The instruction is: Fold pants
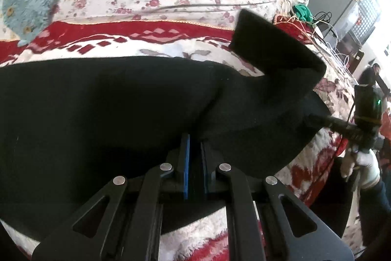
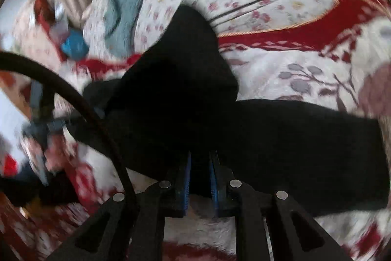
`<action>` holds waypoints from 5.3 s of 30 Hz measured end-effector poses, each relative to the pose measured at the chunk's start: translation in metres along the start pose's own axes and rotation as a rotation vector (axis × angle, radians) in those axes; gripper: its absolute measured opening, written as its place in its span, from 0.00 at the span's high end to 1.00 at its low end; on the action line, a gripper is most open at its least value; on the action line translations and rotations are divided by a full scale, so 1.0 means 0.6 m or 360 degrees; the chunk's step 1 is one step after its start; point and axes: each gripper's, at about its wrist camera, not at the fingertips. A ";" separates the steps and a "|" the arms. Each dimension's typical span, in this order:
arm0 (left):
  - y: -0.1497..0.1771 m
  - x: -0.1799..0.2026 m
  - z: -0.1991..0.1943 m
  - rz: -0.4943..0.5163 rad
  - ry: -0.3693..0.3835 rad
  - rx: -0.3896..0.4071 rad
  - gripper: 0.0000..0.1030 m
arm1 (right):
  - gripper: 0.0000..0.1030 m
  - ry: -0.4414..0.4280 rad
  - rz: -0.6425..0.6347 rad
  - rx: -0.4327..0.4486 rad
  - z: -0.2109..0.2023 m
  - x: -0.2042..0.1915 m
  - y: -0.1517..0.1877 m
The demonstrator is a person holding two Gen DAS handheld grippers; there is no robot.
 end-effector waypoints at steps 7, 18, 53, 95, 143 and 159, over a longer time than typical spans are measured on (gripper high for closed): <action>0.024 -0.011 -0.018 -0.0120 0.0024 -0.0067 0.93 | 0.48 0.0014 0.0051 0.0118 -0.017 -0.028 -0.076; 0.024 -0.076 -0.089 -0.0540 0.0002 0.0091 0.46 | 0.45 0.0254 -0.0985 -0.0284 0.154 -0.221 -0.192; 0.001 -0.080 -0.034 -0.0609 -0.0179 0.0065 0.46 | 0.46 0.0402 -0.1569 -0.0962 0.359 -0.238 -0.139; -0.028 -0.038 -0.071 -0.0562 -0.0192 0.0294 0.92 | 0.26 0.0011 0.0362 0.0029 0.089 0.055 -0.238; 0.026 -0.067 -0.048 -0.0969 -0.0088 0.0237 0.46 | 0.56 0.0121 0.1034 0.0344 -0.091 0.217 0.034; -0.029 -0.070 0.001 -0.0992 -0.0136 0.0274 0.88 | 0.93 0.0067 0.1063 0.0453 -0.087 0.231 0.039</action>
Point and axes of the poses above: each gripper's, at about its wrist camera, not at the fingertips, and z roughly the way its jaws point, x to its right, y to its underside, and after that the axes turned 12 degrees about x, right-handed
